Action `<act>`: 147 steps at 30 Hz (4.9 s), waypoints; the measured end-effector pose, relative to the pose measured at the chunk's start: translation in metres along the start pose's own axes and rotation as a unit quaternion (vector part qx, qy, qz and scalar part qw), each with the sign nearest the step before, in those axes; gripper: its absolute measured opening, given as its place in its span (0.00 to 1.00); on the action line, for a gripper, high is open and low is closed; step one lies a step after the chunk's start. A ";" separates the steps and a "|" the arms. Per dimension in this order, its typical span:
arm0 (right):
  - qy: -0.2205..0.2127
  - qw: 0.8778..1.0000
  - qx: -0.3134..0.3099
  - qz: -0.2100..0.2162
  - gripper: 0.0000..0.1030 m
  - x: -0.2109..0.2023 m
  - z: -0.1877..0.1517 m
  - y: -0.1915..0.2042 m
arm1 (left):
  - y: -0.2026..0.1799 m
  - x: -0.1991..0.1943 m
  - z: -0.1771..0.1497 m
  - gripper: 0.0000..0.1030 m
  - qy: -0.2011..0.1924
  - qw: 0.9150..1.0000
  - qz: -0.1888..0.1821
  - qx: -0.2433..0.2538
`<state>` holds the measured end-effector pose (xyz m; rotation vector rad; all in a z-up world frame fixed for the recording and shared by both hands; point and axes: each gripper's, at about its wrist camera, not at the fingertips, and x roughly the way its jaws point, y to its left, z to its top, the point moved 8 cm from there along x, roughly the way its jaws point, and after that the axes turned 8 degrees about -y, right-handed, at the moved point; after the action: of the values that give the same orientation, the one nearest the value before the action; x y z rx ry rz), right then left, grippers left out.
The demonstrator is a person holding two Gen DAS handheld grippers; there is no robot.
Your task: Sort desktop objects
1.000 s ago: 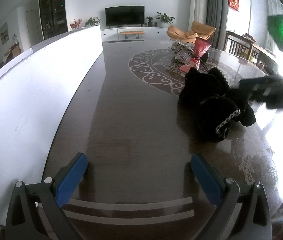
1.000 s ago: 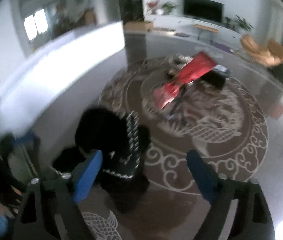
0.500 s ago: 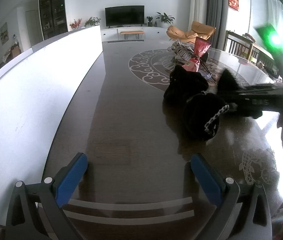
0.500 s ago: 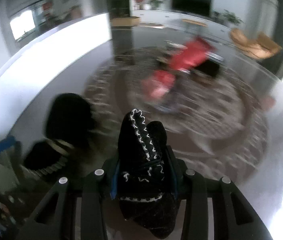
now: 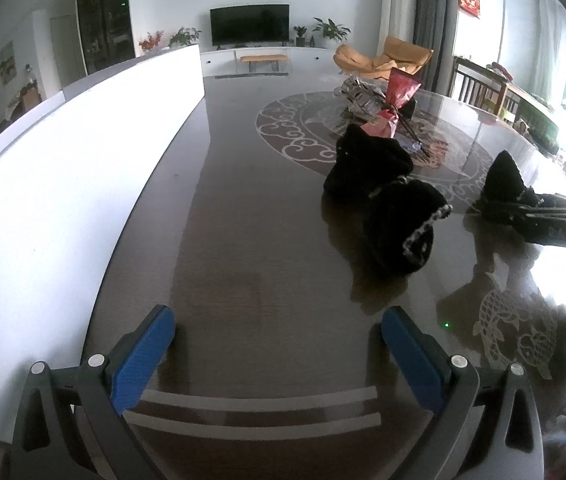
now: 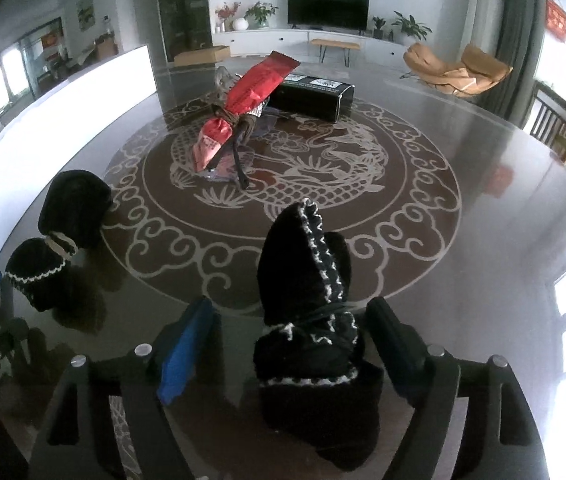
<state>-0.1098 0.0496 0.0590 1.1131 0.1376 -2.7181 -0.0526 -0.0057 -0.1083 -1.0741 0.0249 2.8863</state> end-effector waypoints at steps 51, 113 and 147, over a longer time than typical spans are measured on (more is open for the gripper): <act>0.043 0.999 -0.028 0.009 0.36 -0.010 0.002 0.004 | -0.004 -0.019 0.061 0.27 -0.002 0.997 -0.039 -0.072; 0.005 1.000 0.018 -0.019 0.98 -0.010 -0.015 -0.012 | -0.031 0.022 0.062 1.00 0.009 1.000 -0.005 -0.014; 0.009 1.000 0.020 -0.022 1.00 -0.007 -0.016 -0.013 | -0.038 0.049 0.051 1.00 0.047 0.999 0.000 0.001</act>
<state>-0.0973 0.0659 0.0528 1.1589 0.1137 -2.7623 -0.1204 0.0371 -0.1014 -1.2091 0.0336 2.8325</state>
